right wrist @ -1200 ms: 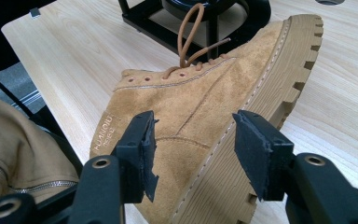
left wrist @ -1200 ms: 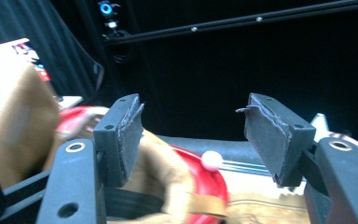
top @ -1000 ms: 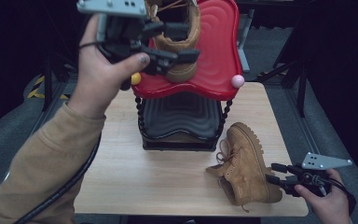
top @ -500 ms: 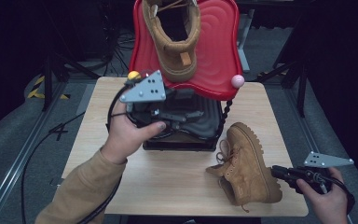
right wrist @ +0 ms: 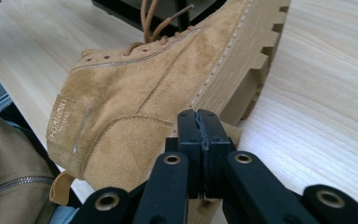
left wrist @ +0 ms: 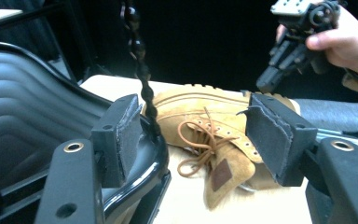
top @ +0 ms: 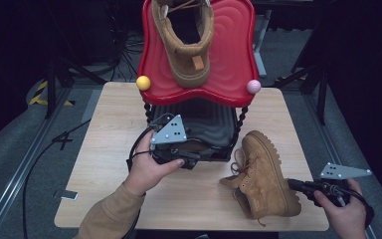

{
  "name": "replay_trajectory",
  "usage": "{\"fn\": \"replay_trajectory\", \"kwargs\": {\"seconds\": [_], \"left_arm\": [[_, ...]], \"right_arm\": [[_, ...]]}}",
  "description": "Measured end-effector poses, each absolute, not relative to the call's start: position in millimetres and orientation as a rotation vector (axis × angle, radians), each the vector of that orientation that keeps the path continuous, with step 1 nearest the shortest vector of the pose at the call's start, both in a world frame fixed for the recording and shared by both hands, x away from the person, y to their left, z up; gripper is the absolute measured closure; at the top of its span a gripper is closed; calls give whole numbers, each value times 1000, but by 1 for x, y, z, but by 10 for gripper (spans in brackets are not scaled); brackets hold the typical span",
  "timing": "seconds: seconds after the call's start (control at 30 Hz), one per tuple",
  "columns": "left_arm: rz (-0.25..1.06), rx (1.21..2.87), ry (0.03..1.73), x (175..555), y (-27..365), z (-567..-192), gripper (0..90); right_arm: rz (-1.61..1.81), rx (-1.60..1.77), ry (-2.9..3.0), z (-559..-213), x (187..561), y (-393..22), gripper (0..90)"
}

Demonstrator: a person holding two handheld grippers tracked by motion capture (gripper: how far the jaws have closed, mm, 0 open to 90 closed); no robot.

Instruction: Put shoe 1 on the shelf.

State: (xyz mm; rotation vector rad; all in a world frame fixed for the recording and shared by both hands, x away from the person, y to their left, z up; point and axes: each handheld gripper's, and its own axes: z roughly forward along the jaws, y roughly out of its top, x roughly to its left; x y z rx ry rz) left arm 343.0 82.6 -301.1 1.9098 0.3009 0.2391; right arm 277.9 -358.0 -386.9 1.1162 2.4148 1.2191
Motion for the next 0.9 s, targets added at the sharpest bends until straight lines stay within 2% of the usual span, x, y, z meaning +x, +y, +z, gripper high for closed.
{"fn": "replay_trajectory", "kwargs": {"seconds": [0.37,0.9], "left_arm": [[236,1940,315,345,83,-309,360],[242,1931,332,343,89,-309,357]], "right_arm": [[1191,1088,2452,-394,281,-349,897],[1173,1102,2429,-393,281,-359,900]]}}
